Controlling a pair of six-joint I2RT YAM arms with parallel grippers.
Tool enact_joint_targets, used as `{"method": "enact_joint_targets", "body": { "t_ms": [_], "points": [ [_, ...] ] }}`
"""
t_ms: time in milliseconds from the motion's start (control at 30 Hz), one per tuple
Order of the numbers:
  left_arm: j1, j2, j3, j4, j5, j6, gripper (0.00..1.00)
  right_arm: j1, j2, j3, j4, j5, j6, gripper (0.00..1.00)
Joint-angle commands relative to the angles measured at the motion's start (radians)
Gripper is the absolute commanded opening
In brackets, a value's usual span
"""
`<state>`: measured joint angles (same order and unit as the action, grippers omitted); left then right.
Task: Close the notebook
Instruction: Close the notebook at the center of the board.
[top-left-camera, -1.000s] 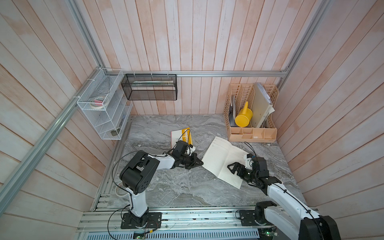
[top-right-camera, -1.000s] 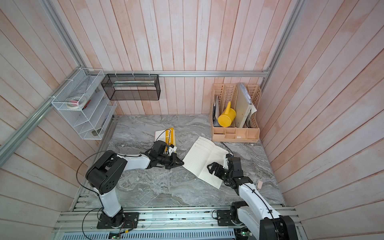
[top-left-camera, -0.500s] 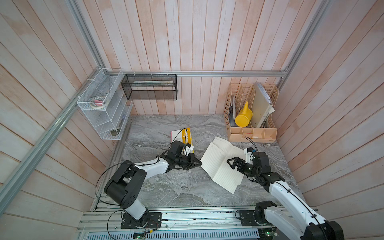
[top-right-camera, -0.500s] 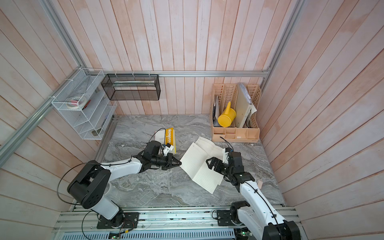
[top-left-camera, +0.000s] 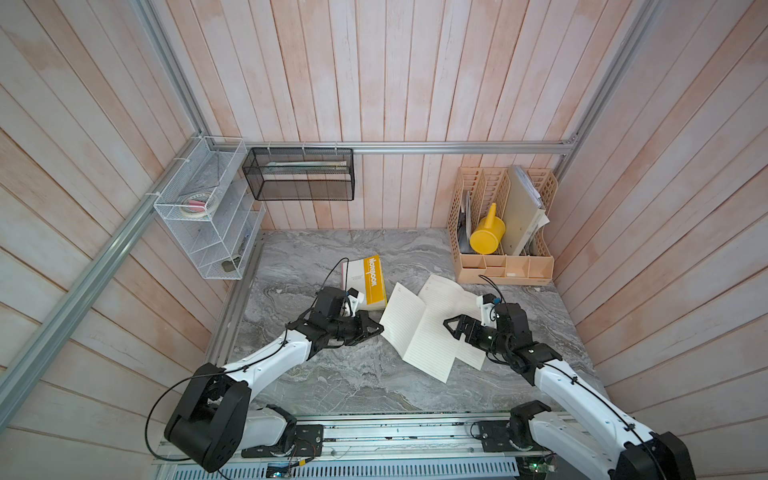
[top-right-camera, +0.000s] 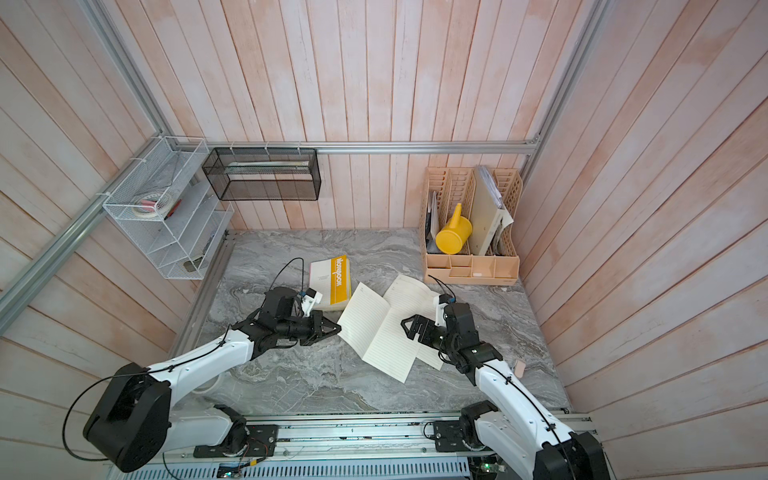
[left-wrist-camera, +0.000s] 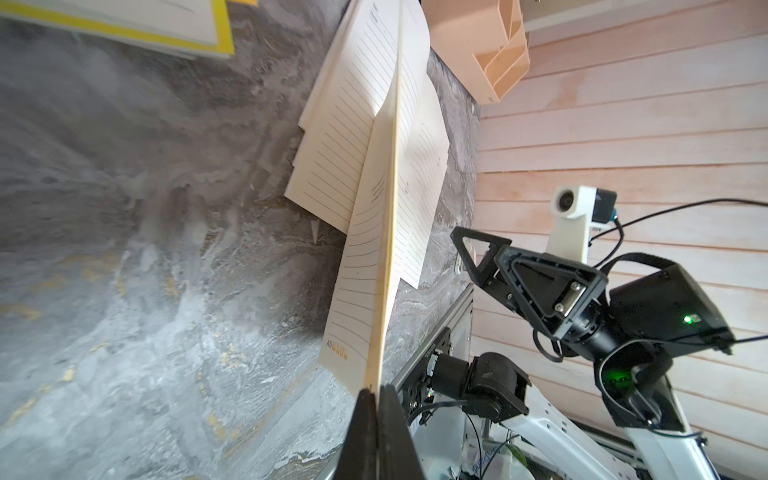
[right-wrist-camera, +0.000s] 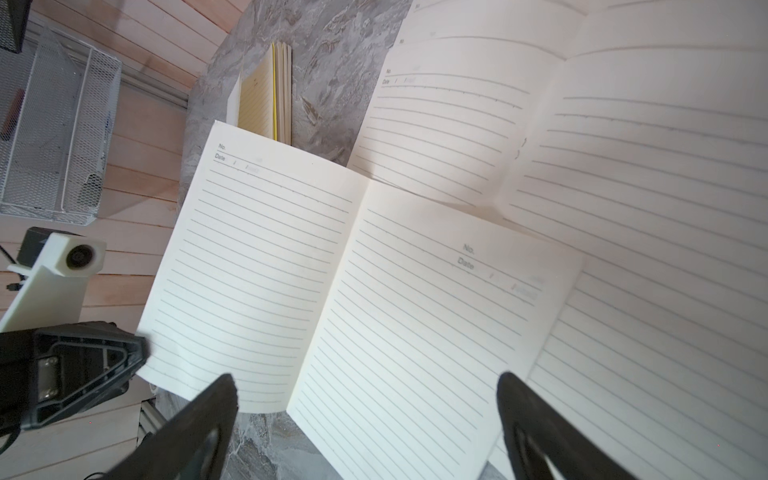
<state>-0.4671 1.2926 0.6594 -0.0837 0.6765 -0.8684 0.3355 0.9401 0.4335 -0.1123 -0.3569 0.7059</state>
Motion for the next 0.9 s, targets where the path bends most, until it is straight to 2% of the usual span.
{"method": "enact_joint_targets", "body": {
  "t_ms": [0,500,667,867],
  "points": [
    [0.018,-0.026,-0.008,-0.053,-0.025,0.032,0.00,0.022,0.026,-0.031,0.090,-0.015,0.039,0.98],
    [0.018,-0.029,0.022,-0.043,0.062,0.049,0.00,0.102,0.253,-0.050,0.323,-0.065,0.070,0.98],
    [0.013,-0.020,-0.006,0.085,0.121,0.013,0.15,0.102,0.302,-0.084,0.371,-0.070,0.076,0.98],
    [-0.017,0.028,-0.015,0.225,0.172,-0.023,0.39,0.102,0.319,-0.096,0.383,-0.077,0.078,0.98]
  ]
}}
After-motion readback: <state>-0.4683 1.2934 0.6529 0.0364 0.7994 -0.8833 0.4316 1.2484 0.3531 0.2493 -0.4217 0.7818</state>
